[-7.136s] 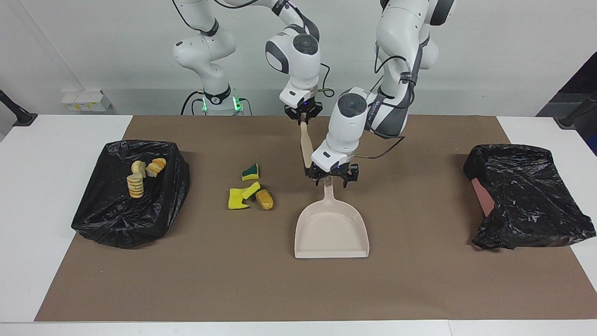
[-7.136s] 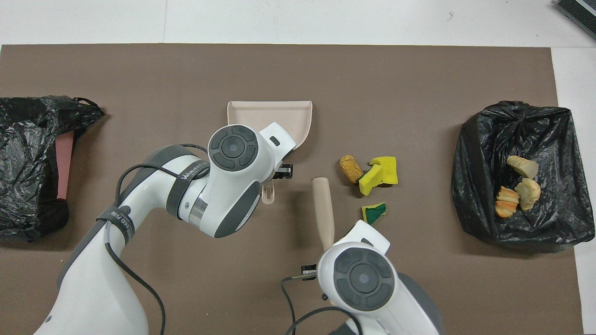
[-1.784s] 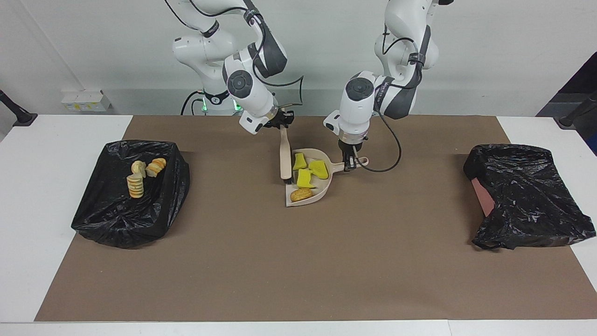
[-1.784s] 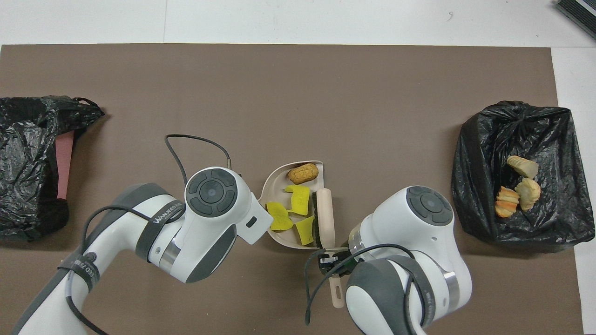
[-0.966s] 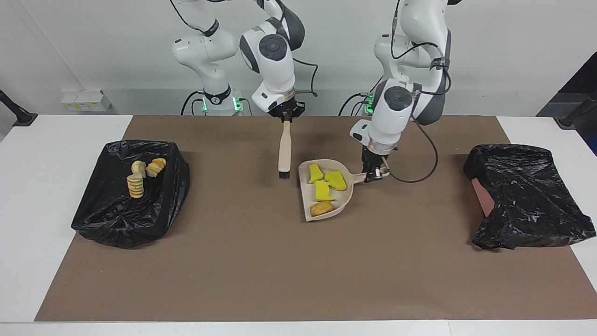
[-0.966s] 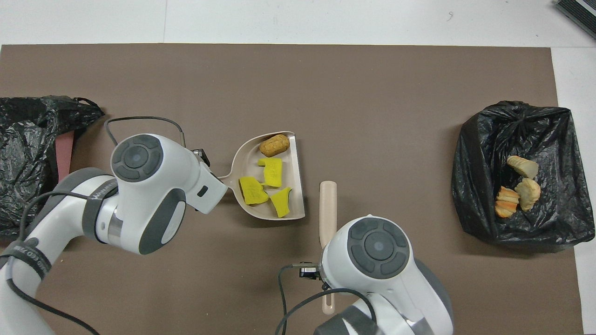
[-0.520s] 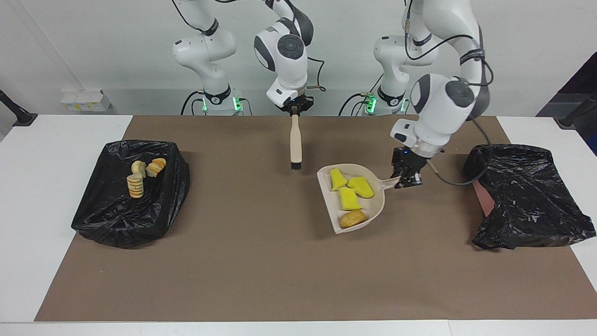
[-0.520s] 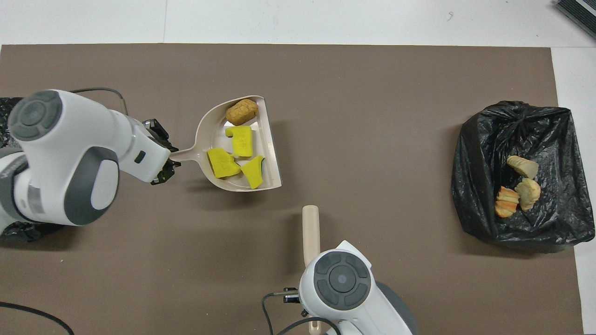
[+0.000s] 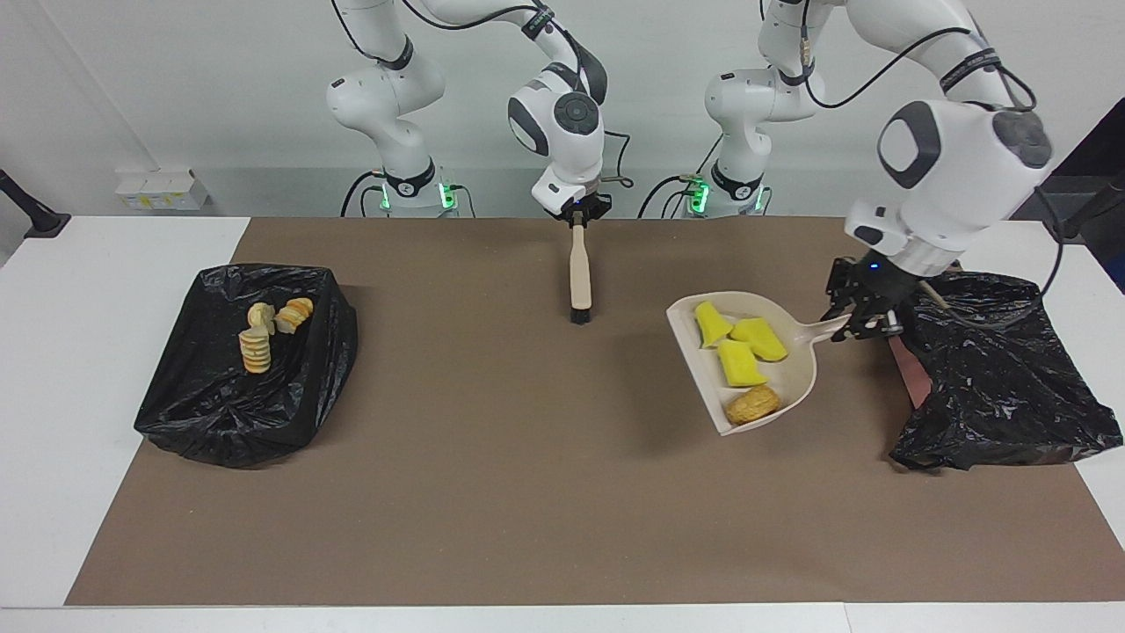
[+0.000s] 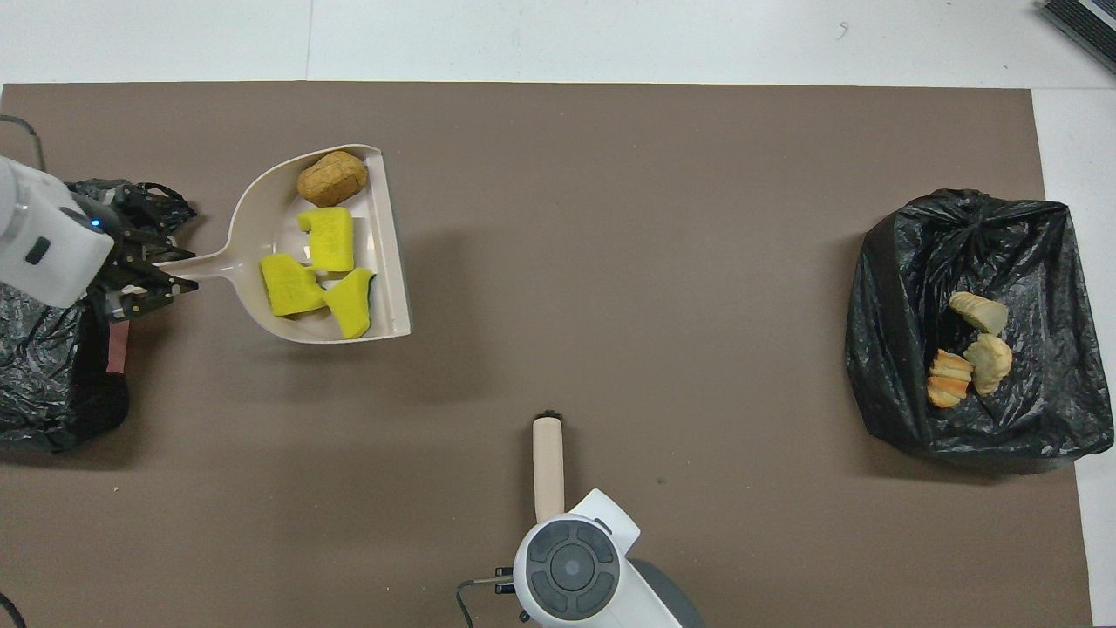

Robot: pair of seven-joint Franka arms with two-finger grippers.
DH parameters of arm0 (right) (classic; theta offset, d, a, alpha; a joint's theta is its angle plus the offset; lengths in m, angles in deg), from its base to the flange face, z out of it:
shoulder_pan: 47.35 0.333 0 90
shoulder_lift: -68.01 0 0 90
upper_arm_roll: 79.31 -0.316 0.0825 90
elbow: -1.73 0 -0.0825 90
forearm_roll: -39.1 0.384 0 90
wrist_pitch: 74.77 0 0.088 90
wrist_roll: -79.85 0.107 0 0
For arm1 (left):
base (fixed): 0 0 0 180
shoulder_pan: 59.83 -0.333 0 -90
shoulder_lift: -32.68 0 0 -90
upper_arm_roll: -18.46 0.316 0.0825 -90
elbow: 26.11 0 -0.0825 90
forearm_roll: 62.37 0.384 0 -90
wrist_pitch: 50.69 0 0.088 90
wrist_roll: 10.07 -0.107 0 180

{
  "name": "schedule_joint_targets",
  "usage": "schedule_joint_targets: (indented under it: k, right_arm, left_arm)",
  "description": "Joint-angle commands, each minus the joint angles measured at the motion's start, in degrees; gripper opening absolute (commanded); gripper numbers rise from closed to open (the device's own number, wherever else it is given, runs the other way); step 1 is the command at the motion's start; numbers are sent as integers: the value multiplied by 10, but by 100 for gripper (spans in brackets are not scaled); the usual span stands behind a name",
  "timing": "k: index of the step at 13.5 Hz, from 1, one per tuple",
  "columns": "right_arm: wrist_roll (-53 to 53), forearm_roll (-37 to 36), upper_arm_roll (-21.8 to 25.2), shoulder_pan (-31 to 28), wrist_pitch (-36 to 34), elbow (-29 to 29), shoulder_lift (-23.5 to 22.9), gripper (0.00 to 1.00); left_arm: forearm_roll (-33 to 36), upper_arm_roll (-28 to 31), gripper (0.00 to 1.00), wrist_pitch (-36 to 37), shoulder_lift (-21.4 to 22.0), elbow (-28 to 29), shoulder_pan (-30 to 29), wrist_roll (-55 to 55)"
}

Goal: Sweep and dump trash in bin
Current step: 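Carry the dustpan to the near trash bag while the right gripper lowers the brush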

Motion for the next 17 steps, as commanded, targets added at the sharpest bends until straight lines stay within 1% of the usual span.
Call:
schedule_joint_targets:
  k: [1, 2, 3, 4, 5, 6, 9, 12, 14, 15, 17]
  right_arm:
    - [5, 7, -1, 5, 43, 44, 17, 8]
    - [4, 7, -1, 5, 48, 48, 16, 14]
    - [5, 7, -1, 5, 47, 47, 16, 25]
    - [5, 7, -1, 5, 48, 44, 12, 51]
    - [5, 3, -1, 5, 48, 39, 10, 83]
    - [5, -3, -1, 5, 48, 34, 9, 100]
    - [-2, -25, 5, -6, 43, 3, 8, 100]
    - [-2, -60, 5, -61, 40, -42, 8, 100]
    - [-3, -74, 6, -106, 37, -65, 10, 100]
    - [-4, -96, 6, -124, 26, -79, 11, 100]
    - [-21, -159, 5, -157, 2, -107, 7, 100]
  left_arm:
    - [-16, -1, 0, 31, 0, -13, -62, -92]
    - [-16, -1, 0, 38, 0, -13, -84, -120]
    - [-16, -1, 0, 44, 1, -14, -100, -135]
    - [-16, -1, 0, 47, 2, -14, -117, -155]
    - [-15, -1, 0, 47, 2, -15, -134, -183]
    - [-13, -1, 0, 47, 2, -16, -151, -200]
    - [-2, 3, 0, 52, 0, -29, -199, -220]
    - [63, 6, 0, 53, -18, -71, -238, -229]
    - [105, 6, 0, 66, -42, -120, -272, -244]
    - [122, 6, 0, 70, -55, -144, -277, -244]
    - [184, 6, 0, 53, -65, -157, -276, -258]
